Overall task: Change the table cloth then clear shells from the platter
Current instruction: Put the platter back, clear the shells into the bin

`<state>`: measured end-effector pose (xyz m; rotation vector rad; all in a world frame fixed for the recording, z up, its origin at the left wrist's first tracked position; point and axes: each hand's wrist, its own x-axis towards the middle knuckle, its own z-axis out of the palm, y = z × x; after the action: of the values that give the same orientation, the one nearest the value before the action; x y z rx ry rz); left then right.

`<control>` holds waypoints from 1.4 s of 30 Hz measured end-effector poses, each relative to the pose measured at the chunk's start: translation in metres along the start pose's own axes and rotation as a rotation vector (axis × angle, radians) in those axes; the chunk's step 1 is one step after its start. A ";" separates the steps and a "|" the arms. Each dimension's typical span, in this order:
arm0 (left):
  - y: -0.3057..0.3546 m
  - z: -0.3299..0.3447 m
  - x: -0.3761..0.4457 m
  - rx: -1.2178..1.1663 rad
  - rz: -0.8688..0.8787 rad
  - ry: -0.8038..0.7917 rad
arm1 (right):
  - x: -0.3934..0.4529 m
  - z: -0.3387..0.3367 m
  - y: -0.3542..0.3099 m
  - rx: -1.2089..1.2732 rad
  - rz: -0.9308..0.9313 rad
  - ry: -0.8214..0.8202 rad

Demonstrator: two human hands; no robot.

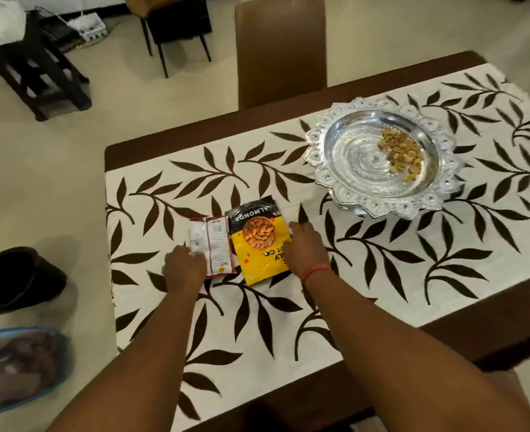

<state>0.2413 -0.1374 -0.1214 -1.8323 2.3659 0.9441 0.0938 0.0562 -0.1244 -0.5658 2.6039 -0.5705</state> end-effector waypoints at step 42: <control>0.322 0.097 -0.094 -0.293 0.726 -0.310 | 0.097 -0.222 0.107 -0.259 -0.258 0.298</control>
<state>-0.0464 0.0337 -0.0224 -0.7336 2.8068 1.5516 -0.1225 0.1671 -0.0197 -0.9778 2.9325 -0.4229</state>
